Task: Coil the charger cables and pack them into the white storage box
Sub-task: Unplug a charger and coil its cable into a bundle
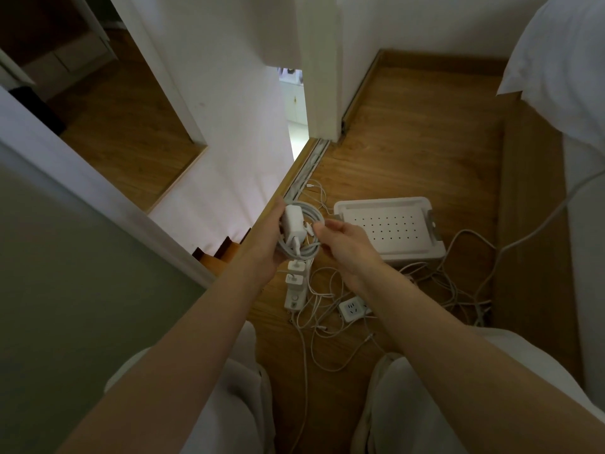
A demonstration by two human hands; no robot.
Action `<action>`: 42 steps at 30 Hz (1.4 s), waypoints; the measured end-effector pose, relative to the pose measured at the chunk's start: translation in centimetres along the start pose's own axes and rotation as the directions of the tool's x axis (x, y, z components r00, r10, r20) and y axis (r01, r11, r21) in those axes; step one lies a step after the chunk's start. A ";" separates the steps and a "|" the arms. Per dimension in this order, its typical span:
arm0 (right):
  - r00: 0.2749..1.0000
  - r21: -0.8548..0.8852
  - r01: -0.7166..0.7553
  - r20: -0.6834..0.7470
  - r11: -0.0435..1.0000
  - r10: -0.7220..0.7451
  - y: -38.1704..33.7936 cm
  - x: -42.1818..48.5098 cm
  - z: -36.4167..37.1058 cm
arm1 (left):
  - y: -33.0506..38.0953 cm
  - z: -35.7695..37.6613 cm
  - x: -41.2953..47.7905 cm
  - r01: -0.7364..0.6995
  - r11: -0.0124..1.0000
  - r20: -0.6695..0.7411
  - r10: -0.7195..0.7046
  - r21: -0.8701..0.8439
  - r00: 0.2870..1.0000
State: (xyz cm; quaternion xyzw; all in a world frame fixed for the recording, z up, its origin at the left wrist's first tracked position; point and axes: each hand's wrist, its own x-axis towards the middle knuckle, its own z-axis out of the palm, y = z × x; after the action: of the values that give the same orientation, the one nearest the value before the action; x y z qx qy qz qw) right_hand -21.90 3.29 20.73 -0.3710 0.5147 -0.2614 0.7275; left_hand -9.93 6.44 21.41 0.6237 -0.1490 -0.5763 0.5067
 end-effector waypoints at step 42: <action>0.669 -0.706 0.625 0.266 0.332 -0.694 -0.9 -2.5 -0.1 | 0.0 0.1 -0.8 -0.004 0.999 0.267 -0.008 0.043 0.964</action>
State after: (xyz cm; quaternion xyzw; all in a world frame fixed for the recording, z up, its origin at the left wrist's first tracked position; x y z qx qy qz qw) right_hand -22.81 4.68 22.83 -0.7999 0.4075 -0.3105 0.3127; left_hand -10.20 7.04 21.94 0.5511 -0.2278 -0.6523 0.4678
